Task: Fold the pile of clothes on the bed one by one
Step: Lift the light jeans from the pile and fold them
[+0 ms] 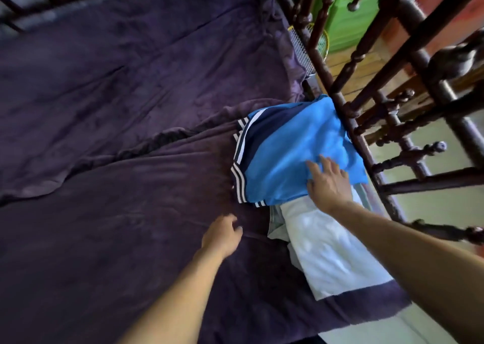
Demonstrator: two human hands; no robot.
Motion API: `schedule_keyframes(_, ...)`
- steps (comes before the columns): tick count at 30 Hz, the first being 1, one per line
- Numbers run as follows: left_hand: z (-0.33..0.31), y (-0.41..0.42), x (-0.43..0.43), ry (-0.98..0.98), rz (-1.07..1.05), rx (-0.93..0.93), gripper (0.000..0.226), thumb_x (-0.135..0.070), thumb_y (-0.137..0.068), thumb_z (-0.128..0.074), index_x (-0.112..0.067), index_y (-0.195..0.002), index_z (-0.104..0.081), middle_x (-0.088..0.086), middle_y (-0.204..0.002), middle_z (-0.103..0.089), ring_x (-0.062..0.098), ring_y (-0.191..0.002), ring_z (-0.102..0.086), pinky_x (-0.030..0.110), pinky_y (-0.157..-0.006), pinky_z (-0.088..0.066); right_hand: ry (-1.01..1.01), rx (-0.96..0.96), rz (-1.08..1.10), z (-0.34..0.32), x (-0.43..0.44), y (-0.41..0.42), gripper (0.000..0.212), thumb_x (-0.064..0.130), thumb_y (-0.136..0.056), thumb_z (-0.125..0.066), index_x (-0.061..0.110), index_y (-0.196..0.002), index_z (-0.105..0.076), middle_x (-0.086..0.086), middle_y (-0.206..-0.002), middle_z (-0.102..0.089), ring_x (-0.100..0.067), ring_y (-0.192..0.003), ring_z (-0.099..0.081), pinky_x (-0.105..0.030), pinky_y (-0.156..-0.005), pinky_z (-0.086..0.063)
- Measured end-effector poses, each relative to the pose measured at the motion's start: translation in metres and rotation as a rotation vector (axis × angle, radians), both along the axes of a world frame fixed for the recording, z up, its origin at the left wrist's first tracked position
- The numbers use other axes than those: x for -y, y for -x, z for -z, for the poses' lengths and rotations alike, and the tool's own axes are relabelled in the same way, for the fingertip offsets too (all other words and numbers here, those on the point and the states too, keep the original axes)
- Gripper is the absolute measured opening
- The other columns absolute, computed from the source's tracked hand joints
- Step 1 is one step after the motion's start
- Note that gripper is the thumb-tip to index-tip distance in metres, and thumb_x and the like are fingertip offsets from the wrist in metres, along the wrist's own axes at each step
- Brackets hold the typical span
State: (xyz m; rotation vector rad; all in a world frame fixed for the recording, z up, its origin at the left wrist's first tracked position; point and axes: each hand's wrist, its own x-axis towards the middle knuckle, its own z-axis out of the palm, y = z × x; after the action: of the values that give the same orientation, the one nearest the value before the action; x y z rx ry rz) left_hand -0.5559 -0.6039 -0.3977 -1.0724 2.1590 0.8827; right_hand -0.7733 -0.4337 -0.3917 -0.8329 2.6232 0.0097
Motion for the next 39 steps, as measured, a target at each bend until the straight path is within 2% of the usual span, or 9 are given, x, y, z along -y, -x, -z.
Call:
schedule_keyframes(4, -0.025, -0.071, -0.016, -0.079, -0.078, 0.034, 0.03, -0.036, -0.089, -0.058, -0.022, -0.115, -0.063, 0.003, -0.117, -0.067, 0.023, -0.109, -0.061, 0.03, -0.092, -0.048, 0.051, 0.108, -0.129, -0.022, 0.016, -0.079, 0.037, 0.03, -0.092, -0.052, 0.018, -0.126, -0.056, -0.006, -0.132, -0.051, -0.028, -0.126, -0.043, -0.037, -0.096, -0.041)
schedule_keyframes(6, -0.038, -0.114, -0.017, -0.064, -0.116, 0.002, 0.032, -0.035, -0.089, -0.058, -0.02, -0.117, -0.063, 0.004, -0.115, -0.068, 0.022, -0.109, -0.061, 0.029, -0.091, -0.048, 0.061, 0.162, -0.174, -0.033, 0.03, -0.122, 0.032, 0.032, -0.092, -0.052, 0.021, -0.121, -0.059, -0.004, -0.123, -0.058, -0.026, -0.119, -0.052, -0.035, -0.092, -0.043)
schedule_keyframes(9, -0.06, -0.189, -0.007, 0.017, -0.201, -0.04, 0.031, -0.035, -0.089, -0.057, -0.022, -0.116, -0.063, 0.003, -0.114, -0.068, 0.023, -0.11, -0.061, 0.029, -0.088, -0.048, 0.038, 0.189, -0.309, -0.047, 0.052, -0.188, 0.03, 0.037, -0.092, -0.05, 0.023, -0.118, -0.058, -0.004, -0.12, -0.062, -0.029, -0.11, -0.059, -0.035, -0.084, -0.046)
schedule_keyframes(13, -0.093, -0.31, 0.013, 0.13, -0.306, -0.088, 0.028, -0.034, -0.09, -0.055, -0.024, -0.115, -0.063, 0.003, -0.113, -0.068, 0.025, -0.111, -0.06, 0.032, -0.089, -0.049, 0.029, 0.149, -0.493, -0.072, 0.09, -0.284, 0.028, 0.038, -0.092, -0.049, 0.017, -0.11, -0.057, -0.008, -0.116, -0.064, -0.033, -0.104, -0.061, -0.036, -0.077, -0.047)
schedule_keyframes(18, -0.142, -0.475, 0.029, 0.284, -0.456, -0.104, 0.022, -0.031, -0.089, -0.056, -0.022, -0.106, -0.066, 0.004, -0.109, -0.069, 0.025, -0.109, -0.062, 0.032, -0.087, -0.049, 0.072, 0.164, -0.634, -0.112, 0.14, -0.412, 0.029, 0.038, -0.092, -0.05, 0.027, -0.117, -0.059, -0.004, -0.12, -0.065, -0.03, -0.107, -0.062, -0.035, -0.082, -0.048)
schedule_keyframes(23, -0.187, -0.613, 0.054, 0.404, -0.626, -0.108, 0.025, -0.029, -0.089, -0.058, -0.018, -0.11, -0.067, 0.006, -0.11, -0.07, 0.026, -0.108, -0.063, 0.033, -0.091, -0.049, 0.116, 0.172, -0.776, -0.15, 0.2, -0.53, 0.024, 0.038, -0.094, -0.05, 0.025, -0.111, -0.06, -0.005, -0.118, -0.065, -0.031, -0.105, -0.061, -0.033, -0.081, -0.046)
schedule_keyframes(26, -0.204, -0.666, 0.075, 0.438, -0.702, -0.138, 0.026, -0.029, -0.088, -0.06, -0.018, -0.111, -0.067, 0.006, -0.11, -0.07, 0.025, -0.107, -0.063, 0.035, -0.092, -0.048, 0.134, 0.178, -0.828, -0.17, 0.242, -0.582, 0.028, 0.037, -0.093, -0.052, 0.027, -0.118, -0.059, -0.004, -0.12, -0.064, -0.029, -0.107, -0.061, -0.033, -0.082, -0.046)
schedule_keyframes(29, -0.211, -0.708, 0.104, 0.449, -0.729, -0.126, 0.028, -0.031, -0.089, -0.058, -0.02, -0.115, -0.065, 0.005, -0.113, -0.069, 0.023, -0.108, -0.062, 0.034, -0.093, -0.048, 0.149, 0.191, -0.855, -0.179, 0.287, -0.624, 0.028, 0.036, -0.091, -0.053, 0.028, -0.116, -0.061, -0.003, -0.118, -0.065, -0.028, -0.106, -0.061, -0.033, -0.083, -0.047)
schedule_keyframes(39, -0.206, -0.806, 0.256, 0.423, -0.74, -0.089, 0.027, -0.031, -0.089, -0.058, -0.019, -0.112, -0.065, 0.004, -0.107, -0.069, 0.024, -0.105, -0.062, 0.033, -0.092, -0.047, 0.063, 0.249, -0.834, -0.147, 0.453, -0.722, 0.029, 0.037, -0.089, -0.054, 0.028, -0.115, -0.062, -0.004, -0.123, -0.063, -0.027, -0.111, -0.059, -0.031, -0.085, -0.046)
